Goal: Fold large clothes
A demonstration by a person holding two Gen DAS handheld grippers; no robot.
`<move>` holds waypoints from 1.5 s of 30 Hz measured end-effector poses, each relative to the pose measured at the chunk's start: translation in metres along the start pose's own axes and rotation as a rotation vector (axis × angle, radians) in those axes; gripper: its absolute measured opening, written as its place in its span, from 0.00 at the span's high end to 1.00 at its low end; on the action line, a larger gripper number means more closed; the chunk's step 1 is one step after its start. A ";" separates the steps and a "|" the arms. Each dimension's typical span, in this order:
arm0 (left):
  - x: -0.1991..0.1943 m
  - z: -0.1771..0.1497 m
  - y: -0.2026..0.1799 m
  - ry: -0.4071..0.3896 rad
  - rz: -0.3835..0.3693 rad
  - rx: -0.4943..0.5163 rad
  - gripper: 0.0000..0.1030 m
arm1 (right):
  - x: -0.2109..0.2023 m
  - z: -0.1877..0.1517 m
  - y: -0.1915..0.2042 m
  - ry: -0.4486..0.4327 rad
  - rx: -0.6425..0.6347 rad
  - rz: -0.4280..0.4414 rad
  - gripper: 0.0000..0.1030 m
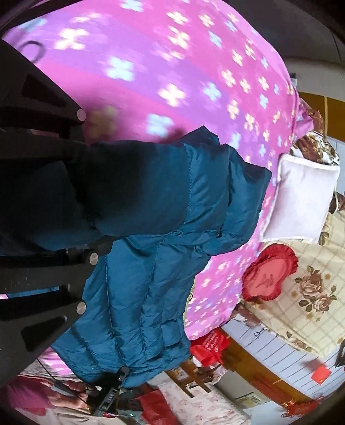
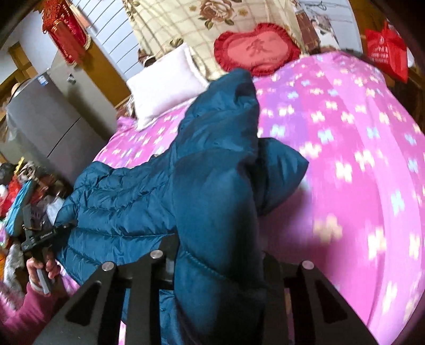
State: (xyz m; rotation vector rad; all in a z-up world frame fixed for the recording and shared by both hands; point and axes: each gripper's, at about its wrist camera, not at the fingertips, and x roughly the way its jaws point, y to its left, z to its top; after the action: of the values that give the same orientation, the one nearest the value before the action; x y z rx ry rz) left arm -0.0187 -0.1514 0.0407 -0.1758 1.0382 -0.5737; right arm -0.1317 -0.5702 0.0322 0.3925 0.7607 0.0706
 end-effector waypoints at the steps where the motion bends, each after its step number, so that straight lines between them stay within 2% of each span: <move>1: -0.003 -0.006 0.002 0.002 0.011 -0.009 0.92 | -0.006 -0.012 0.000 0.011 0.001 0.004 0.70; 4: 0.011 -0.017 0.006 0.017 0.099 -0.008 0.84 | -0.013 -0.045 -0.004 0.035 0.030 0.003 0.66; 6: 0.028 -0.021 0.012 0.032 0.148 -0.024 0.76 | -0.005 -0.056 -0.011 0.051 0.045 -0.043 0.62; 8: 0.039 -0.026 0.016 0.009 0.186 -0.039 0.62 | 0.011 -0.064 -0.019 0.051 0.071 -0.114 0.51; 11: 0.044 -0.033 0.016 -0.042 0.237 -0.031 0.53 | 0.028 -0.070 -0.017 0.031 0.044 -0.203 0.38; 14: 0.042 -0.037 0.014 -0.071 0.271 -0.026 0.47 | 0.034 -0.074 -0.012 0.013 0.005 -0.265 0.32; 19: 0.032 -0.040 0.009 -0.087 0.326 -0.017 0.47 | 0.029 -0.077 -0.020 0.009 0.072 -0.240 0.31; 22: 0.017 -0.044 0.004 -0.115 0.339 -0.014 0.47 | 0.023 -0.077 -0.018 0.005 0.095 -0.254 0.29; 26: -0.009 -0.047 -0.002 -0.198 0.375 -0.008 0.47 | 0.000 -0.077 -0.009 -0.056 0.106 -0.264 0.13; 29: -0.024 -0.050 -0.009 -0.237 0.387 0.010 0.47 | -0.020 -0.077 0.002 -0.110 0.088 -0.266 0.12; 35: -0.037 -0.058 -0.031 -0.255 0.389 0.071 0.47 | -0.039 -0.083 0.038 -0.134 0.019 -0.245 0.12; 45: -0.038 -0.079 -0.067 -0.279 0.373 0.130 0.47 | -0.032 -0.103 0.089 -0.121 -0.081 -0.228 0.10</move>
State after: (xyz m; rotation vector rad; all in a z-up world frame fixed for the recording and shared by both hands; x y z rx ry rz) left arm -0.1243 -0.1780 0.0562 0.0531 0.7351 -0.2666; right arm -0.2189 -0.4616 0.0184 0.2286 0.6767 -0.1347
